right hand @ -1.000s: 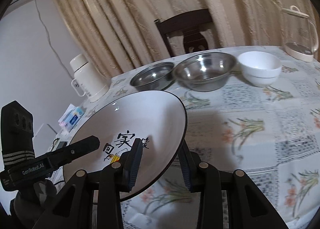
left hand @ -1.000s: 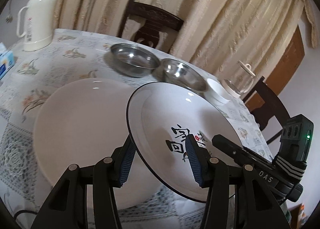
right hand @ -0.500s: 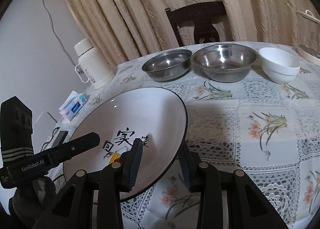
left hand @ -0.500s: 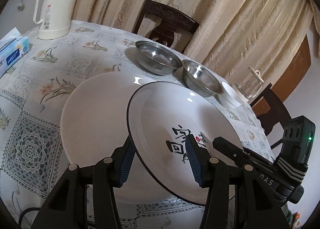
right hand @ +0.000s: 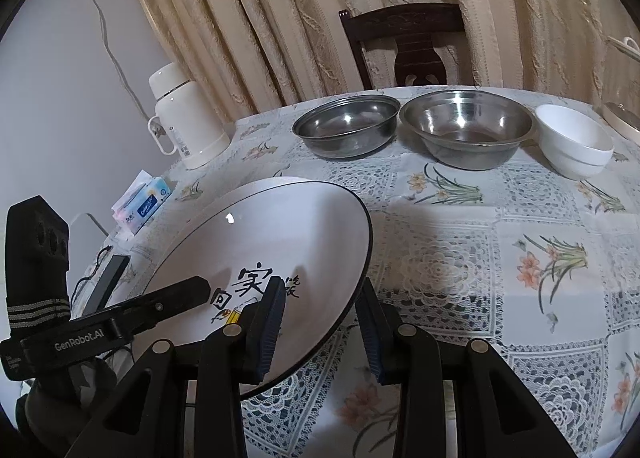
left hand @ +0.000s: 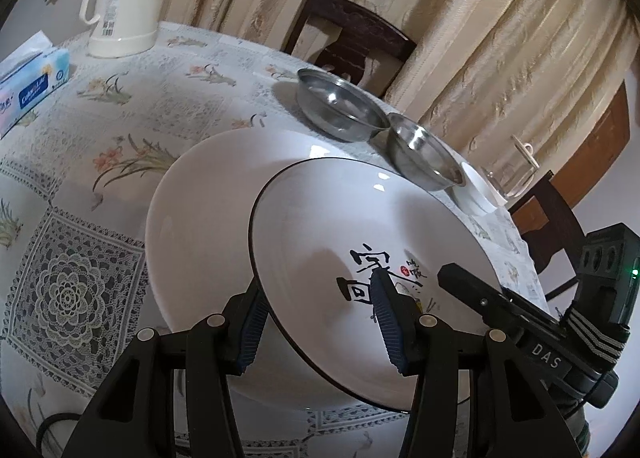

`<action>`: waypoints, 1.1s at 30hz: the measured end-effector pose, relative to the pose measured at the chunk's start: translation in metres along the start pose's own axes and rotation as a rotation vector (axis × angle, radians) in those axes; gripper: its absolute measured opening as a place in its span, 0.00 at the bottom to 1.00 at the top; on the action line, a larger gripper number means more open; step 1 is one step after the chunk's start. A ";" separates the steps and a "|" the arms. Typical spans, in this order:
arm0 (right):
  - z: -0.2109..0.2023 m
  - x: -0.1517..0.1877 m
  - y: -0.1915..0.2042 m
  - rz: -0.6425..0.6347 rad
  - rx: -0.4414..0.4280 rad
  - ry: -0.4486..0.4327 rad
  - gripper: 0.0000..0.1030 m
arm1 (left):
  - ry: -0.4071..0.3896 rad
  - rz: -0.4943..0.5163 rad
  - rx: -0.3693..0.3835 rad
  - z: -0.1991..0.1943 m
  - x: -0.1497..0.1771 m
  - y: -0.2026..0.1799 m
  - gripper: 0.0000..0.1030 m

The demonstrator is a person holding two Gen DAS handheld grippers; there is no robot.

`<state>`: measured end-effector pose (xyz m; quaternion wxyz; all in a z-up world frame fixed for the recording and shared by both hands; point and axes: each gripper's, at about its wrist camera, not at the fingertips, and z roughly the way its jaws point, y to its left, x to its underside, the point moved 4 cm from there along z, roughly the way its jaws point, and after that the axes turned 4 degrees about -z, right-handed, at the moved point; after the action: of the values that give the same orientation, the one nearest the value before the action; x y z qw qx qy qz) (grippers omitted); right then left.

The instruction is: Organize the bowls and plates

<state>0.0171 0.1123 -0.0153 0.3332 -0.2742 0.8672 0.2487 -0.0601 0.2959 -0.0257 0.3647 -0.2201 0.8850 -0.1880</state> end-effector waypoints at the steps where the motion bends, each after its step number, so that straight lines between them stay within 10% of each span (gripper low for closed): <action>1: 0.002 0.000 0.000 0.001 -0.001 0.006 0.38 | -0.007 0.006 -0.006 0.000 -0.001 0.001 0.50; 33: 0.017 0.004 0.004 0.020 0.011 0.018 0.38 | -0.081 0.009 -0.065 -0.020 -0.024 0.025 0.55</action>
<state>0.0192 0.1246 -0.0287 0.3243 -0.2659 0.8743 0.2444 -0.0657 0.3330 -0.0108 0.3938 -0.2352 0.8761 -0.1486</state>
